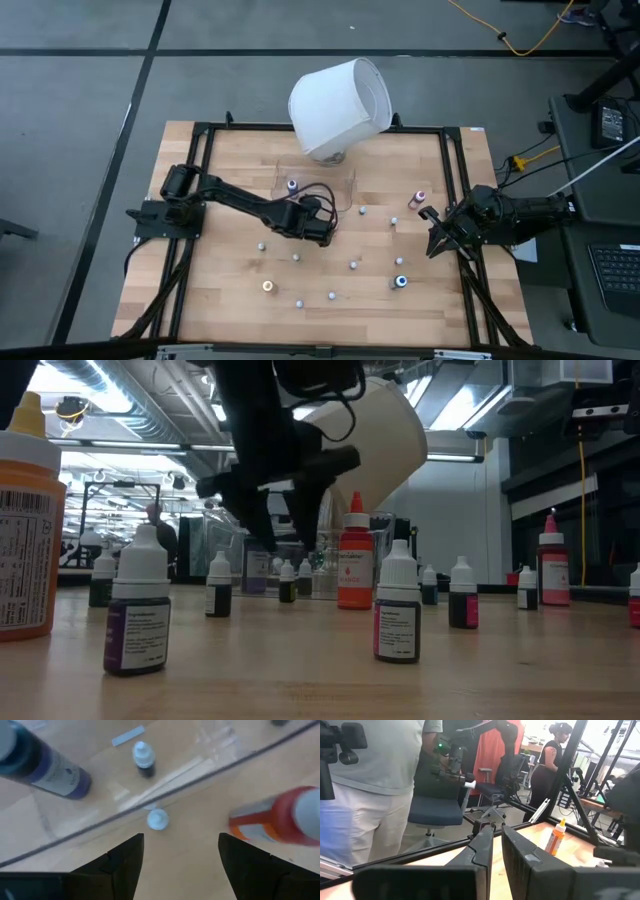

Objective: Pick & Place food coloring
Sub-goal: Put the top left small green food coloring bottle into the container

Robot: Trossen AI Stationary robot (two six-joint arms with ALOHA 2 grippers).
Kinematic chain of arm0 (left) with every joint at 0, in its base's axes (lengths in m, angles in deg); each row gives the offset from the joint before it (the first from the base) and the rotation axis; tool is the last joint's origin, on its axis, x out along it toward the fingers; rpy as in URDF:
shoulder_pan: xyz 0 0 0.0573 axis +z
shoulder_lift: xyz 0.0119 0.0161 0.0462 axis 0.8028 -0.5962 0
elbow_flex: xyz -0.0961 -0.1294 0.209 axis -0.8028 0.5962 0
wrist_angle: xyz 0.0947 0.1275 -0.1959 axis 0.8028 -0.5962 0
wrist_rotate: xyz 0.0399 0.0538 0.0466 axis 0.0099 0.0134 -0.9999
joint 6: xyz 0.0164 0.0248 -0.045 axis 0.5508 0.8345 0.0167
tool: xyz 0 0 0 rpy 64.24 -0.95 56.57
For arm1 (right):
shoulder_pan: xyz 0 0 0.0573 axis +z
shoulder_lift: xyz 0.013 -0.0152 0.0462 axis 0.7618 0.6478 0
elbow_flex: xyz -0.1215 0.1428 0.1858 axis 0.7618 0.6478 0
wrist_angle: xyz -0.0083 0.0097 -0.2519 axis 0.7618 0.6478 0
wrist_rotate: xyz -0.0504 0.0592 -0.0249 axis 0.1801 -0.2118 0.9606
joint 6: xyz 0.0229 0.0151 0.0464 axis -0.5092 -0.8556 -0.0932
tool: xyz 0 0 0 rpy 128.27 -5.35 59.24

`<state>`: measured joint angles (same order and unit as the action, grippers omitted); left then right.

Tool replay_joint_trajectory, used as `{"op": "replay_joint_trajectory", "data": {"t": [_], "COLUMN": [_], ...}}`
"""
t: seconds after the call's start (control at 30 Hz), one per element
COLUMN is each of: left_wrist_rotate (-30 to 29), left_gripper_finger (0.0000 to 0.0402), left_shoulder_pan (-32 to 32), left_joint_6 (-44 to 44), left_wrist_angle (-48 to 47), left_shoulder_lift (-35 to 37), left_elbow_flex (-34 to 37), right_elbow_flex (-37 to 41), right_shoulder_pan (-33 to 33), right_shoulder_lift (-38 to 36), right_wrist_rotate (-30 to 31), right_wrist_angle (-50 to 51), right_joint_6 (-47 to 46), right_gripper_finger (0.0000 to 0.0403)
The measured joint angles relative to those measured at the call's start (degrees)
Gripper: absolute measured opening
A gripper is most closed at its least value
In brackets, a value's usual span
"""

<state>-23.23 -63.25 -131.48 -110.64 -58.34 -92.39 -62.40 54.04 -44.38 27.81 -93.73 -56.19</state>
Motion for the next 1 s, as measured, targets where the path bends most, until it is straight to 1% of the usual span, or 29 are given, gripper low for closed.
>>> {"op": "replay_joint_trajectory", "data": {"t": [0.07,0.27,0.57,0.83,1.0], "left_wrist_rotate": [-0.34,-2.4,-1.98,-4.68,-4.61], "left_gripper_finger": [0.0249,0.0249,0.024,0.0228,0.0215], "left_shoulder_pan": [0.26,0.33,0.6,0.69,1.11], "left_joint_6": [0.03,-1.03,-1.26,-1.26,-1.25], "left_wrist_angle": [1.78,1.22,1.69,1.43,1.41], "left_shoulder_lift": [-0.37,-1.79,-4.41,-4.61,-4.61], "left_elbow_flex": [-0.07,-0.03,-0.02,-0.02,-0.02], "right_elbow_flex": [0.0,0.0,0.0,0.0,0.0], "right_shoulder_pan": [0.02,0.0,-0.01,-0.01,0.02], "right_shoulder_lift": [0.0,0.0,-0.04,-0.04,-0.04], "right_wrist_rotate": [0.02,0.46,0.95,0.96,0.98], "right_wrist_angle": [0.02,-0.01,0.02,-0.01,-0.01], "right_joint_6": [0.02,0.01,0.02,0.02,0.01], "right_gripper_finger": [0.0044,0.0044,0.0044,0.0044,0.0044]}}
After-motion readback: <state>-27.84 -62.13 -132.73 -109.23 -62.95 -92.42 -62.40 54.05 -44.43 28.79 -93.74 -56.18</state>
